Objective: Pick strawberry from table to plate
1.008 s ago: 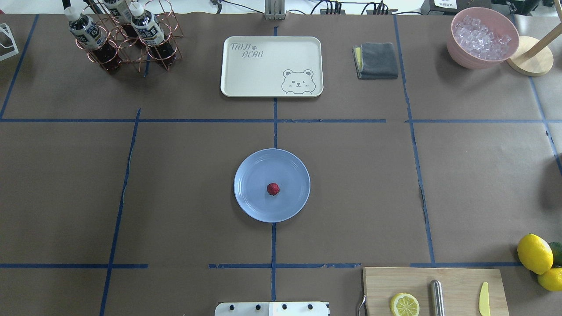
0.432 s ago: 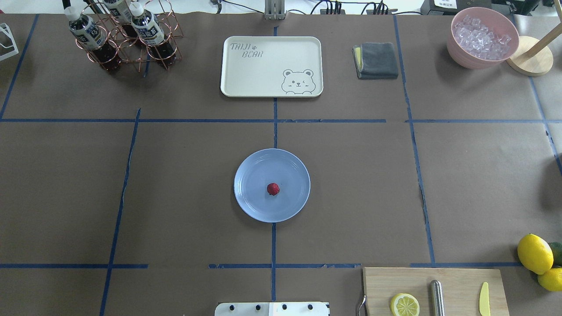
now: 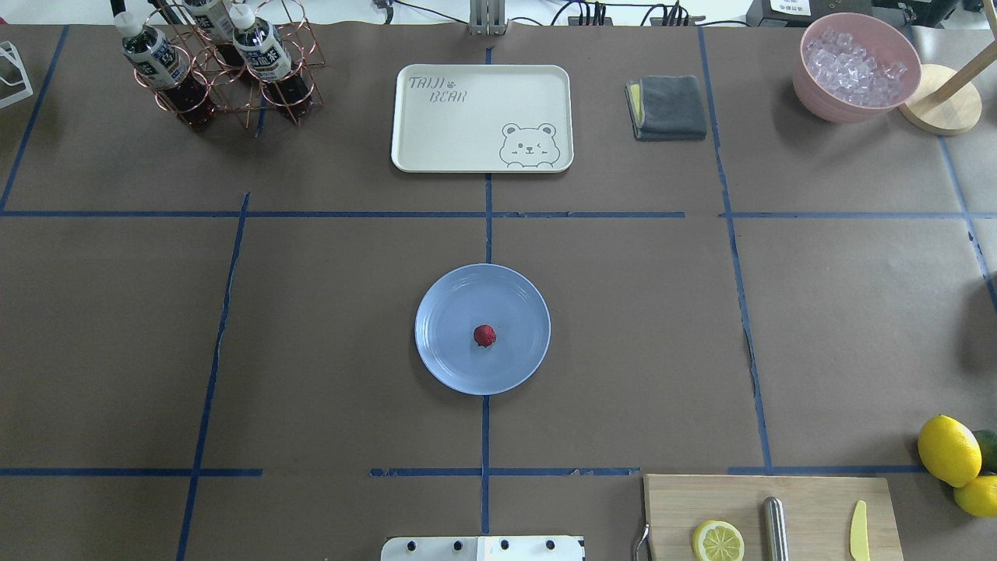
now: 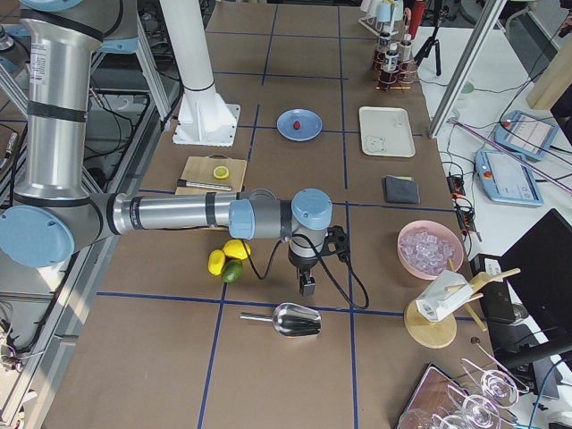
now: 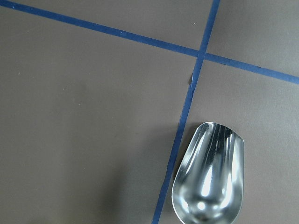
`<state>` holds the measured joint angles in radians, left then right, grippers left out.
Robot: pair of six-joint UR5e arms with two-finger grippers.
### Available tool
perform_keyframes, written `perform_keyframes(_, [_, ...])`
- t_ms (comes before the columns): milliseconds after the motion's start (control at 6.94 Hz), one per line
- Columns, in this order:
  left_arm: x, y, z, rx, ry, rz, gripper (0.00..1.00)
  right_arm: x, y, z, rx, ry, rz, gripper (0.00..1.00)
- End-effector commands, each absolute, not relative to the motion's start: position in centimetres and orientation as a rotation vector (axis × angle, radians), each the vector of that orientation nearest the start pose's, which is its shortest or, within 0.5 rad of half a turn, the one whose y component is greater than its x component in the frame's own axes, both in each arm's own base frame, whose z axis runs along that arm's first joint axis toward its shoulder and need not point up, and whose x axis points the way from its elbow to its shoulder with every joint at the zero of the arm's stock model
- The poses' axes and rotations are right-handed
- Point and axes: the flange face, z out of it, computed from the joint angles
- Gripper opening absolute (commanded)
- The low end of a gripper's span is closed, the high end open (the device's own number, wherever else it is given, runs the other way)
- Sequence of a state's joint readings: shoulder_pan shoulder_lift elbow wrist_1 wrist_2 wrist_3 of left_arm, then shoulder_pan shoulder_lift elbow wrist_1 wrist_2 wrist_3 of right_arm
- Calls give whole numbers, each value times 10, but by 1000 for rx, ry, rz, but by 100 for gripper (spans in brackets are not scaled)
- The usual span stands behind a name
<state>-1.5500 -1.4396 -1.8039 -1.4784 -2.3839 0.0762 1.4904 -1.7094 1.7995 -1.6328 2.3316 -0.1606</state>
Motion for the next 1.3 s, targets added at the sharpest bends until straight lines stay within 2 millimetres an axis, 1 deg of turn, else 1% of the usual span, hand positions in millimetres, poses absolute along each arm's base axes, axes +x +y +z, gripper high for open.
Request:
perform_keyframes(0, [-51,-437,626,63,813,164,100,35,-435,594,41,-768,-230,100])
perform_keyframes(144, [-51,-435,640,38,821,154,100,36,-429,591,38,-768,-237,100])
perform_keyframes(288, [-51,-434,648,22,823,147,100,36,-427,592,44,-768,-264,100])
perform_keyframes(432, [-51,-440,643,37,822,151,100,35,-423,597,33,-762,-271,100])
perform_keyframes(576, [-51,-445,635,61,812,164,100,35,-424,598,33,-761,-271,100])
perform_keyframes(720, [-50,-468,622,70,807,172,100,35,-424,600,30,-762,-270,100])
perform_keyframes(864, [-49,-483,607,40,810,160,100,34,-424,600,28,-762,-271,100])
perform_keyframes(1008, [-50,-480,603,42,816,158,100,34,-423,602,23,-762,-269,100])
perform_keyframes(1153, [-51,-477,605,40,818,156,100,34,-424,605,18,-764,-267,100])
